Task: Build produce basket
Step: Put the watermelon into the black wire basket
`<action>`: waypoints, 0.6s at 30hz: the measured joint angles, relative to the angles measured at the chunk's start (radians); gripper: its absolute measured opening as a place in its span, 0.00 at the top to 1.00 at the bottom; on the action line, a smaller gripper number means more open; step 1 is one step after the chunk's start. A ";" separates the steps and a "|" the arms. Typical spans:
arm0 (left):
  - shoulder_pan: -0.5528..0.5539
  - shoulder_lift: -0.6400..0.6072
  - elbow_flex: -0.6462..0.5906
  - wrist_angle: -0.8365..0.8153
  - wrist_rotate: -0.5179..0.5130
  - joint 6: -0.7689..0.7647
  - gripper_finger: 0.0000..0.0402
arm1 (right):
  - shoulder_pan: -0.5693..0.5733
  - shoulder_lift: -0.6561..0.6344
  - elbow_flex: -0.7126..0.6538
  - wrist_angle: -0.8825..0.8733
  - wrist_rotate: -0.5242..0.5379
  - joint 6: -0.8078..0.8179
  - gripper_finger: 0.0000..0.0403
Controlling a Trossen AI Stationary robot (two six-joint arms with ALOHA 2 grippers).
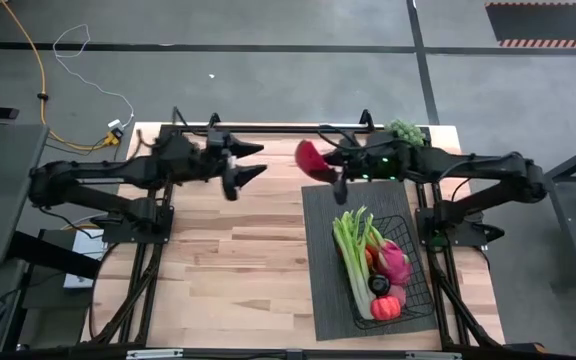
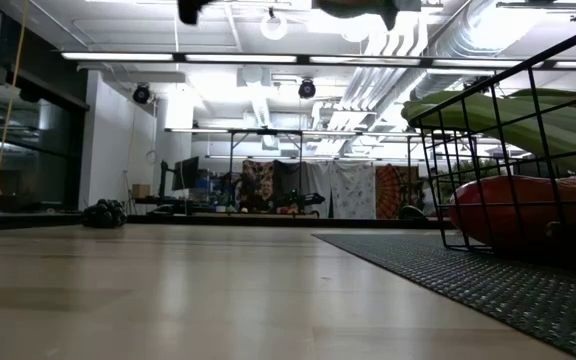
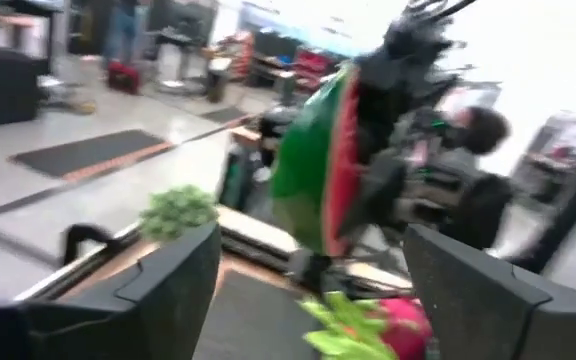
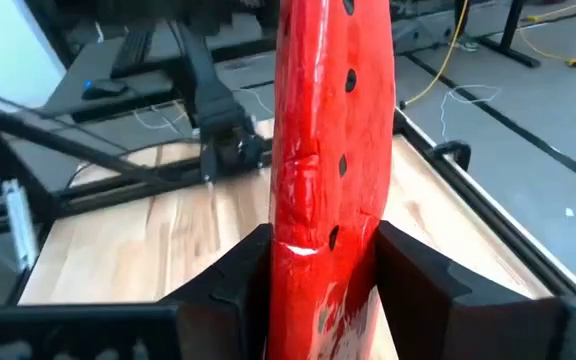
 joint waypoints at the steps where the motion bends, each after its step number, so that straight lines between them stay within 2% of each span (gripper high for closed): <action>1: -0.002 -0.024 0.000 -0.012 0.020 -0.004 0.24 | 0.001 -0.022 -0.006 -0.026 0.000 0.000 0.65; 6: -0.047 -0.117 -0.009 -0.042 0.049 -0.010 0.23 | 0.010 -0.149 -0.125 -0.024 0.004 0.051 0.65; 10: -0.112 -0.155 -0.089 0.036 -0.056 -0.009 0.23 | 0.023 -0.273 -0.292 0.094 0.001 0.134 0.65; 13: -0.155 -0.159 -0.184 0.208 -0.123 -0.011 0.23 | 0.042 -0.346 -0.401 0.263 0.005 0.174 0.65; 18: -0.173 -0.151 -0.305 0.473 -0.115 -0.082 0.23 | 0.050 -0.405 -0.488 0.456 0.003 0.190 0.65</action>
